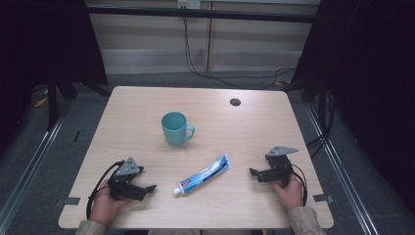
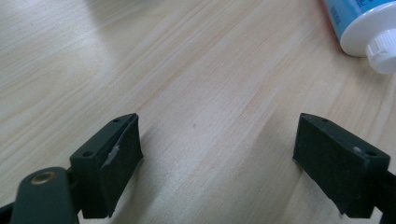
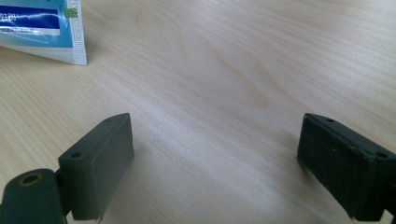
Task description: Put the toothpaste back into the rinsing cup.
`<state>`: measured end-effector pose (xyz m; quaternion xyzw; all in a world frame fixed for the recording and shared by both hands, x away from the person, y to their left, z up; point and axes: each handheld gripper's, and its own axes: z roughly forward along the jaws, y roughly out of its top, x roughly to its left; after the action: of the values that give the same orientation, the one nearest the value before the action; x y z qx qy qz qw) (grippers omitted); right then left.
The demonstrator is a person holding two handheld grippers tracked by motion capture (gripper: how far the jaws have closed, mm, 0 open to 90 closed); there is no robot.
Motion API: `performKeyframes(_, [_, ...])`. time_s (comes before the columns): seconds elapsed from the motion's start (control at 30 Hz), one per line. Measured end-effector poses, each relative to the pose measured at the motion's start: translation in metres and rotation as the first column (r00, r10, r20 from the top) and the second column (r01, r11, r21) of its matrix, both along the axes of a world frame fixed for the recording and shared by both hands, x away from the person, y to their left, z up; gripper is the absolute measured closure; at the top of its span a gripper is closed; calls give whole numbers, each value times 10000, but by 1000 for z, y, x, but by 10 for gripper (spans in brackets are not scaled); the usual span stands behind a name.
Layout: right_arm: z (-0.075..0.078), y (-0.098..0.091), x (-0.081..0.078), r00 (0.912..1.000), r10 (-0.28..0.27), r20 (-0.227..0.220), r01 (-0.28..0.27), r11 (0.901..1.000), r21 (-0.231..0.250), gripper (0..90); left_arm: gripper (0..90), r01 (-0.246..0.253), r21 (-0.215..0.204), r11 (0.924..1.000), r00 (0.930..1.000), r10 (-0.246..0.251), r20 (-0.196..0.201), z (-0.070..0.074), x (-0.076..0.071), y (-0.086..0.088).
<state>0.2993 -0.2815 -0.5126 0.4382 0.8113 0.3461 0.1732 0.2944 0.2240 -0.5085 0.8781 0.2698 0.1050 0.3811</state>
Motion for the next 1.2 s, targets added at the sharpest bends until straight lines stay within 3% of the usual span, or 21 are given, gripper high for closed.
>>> performKeyframes(0.5, [0, 0, 0, 10000, 4, 12, -4, 10000, 21, 101, 138, -106, 89, 9999, 9999, 107, -61, 1, -1, 1])
performKeyframes(0.6, [0, 0, 0, 10000, 20, 27, -20, 10000, 20, 101, 164, -373, 215, 9991, 9976, 385, -573, 6, 2, -1])
performKeyframes(0.63, [0, 0, 0, 10000, 25, 21, -25, 10000, 19, 101, 182, -354, 389, 9986, 9972, 379, -649, 8, 4, -2])
performKeyframes(0.73, [0, 0, 0, 10000, 26, 19, -26, 10000, 20, 102, 227, -235, 198, 9995, 9911, 259, -1309, 14, 5, -7])
performKeyframes(0.8, [0, 0, 0, 10000, 26, 18, -26, 10000, 22, 101, 242, -125, 426, 9990, 9890, 186, -1468, 18, 6, -14])
performKeyframes(0.9, [0, 0, 0, 10000, 26, 17, -26, 10000, 20, 101, 244, 27, 289, 9996, 9815, 29, -1916, 24, 10, -25])
performKeyframes(0.97, [0, 0, 0, 10000, 22, 29, -22, 10000, 20, 102, 250, 192, 522, 9985, 9795, -83, -2012, 30, 13, -34])
performKeyframes(1.2, [0, 0, 0, 10000, 26, 23, -26, 10000, 19, 101, 263, 704, 706, 9950, 9697, -517, -2387, 47, 22, -68])
